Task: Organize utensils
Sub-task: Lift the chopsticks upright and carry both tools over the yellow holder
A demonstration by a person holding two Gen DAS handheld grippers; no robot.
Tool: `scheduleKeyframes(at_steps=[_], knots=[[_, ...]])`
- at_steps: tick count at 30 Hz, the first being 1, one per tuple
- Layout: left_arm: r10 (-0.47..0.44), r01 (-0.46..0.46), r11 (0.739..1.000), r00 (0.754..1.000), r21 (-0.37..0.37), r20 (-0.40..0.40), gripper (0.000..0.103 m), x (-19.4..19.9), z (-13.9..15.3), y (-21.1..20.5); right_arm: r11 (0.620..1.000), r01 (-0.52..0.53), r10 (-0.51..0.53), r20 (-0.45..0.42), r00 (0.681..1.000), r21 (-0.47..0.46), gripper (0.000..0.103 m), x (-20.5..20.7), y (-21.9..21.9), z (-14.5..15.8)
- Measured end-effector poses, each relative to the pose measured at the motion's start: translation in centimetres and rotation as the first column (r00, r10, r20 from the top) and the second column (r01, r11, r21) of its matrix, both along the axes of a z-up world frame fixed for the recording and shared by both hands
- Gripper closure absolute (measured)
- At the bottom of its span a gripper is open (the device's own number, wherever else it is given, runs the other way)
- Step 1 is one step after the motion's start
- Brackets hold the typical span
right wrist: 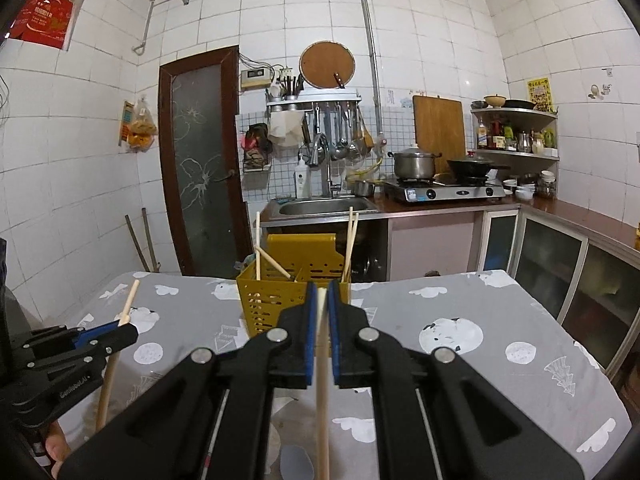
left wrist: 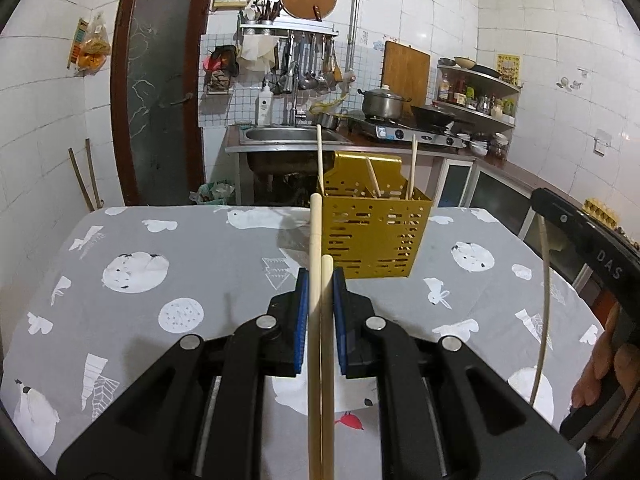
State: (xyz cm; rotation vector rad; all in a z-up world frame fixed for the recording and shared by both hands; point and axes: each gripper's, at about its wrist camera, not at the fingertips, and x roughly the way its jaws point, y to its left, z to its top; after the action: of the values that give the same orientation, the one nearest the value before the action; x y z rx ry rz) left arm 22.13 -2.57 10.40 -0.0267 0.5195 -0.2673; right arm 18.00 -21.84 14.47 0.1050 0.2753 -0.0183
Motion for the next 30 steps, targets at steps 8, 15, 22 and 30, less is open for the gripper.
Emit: scheduleKeyframes(at_steps=[8, 15, 22, 30], knots=[[-0.008, 0.009, 1.000, 1.000, -0.029, 0.011, 0.093, -0.2, 0.6, 0.4, 1.000, -0.008, 0.008, -0.014, 1.000, 0.014, 0.097, 0.1, -0.2, -0.3], [-0.023, 0.028, 0.998, 0.995, -0.054, 0.097, 0.093, 0.7, 4.3, -0.1, 0.999, -0.008, 0.006, 0.043, 0.999, 0.046, 0.097, 0.6, -1.3, 2.2], [-0.060, 0.091, 0.991, 0.957, -0.097, 0.283, 0.093, 2.8, 11.4, -2.0, 0.998, -0.013, 0.006, 0.121, 0.993, 0.061, 0.097, 3.8, -3.1, 7.1], [-0.075, 0.138, 0.980, 0.924, -0.142, 0.376, 0.093, 8.9, 16.8, -4.6, 0.991, -0.023, -0.004, 0.193, 0.981, 0.135, 0.097, 9.1, -6.1, 11.4]])
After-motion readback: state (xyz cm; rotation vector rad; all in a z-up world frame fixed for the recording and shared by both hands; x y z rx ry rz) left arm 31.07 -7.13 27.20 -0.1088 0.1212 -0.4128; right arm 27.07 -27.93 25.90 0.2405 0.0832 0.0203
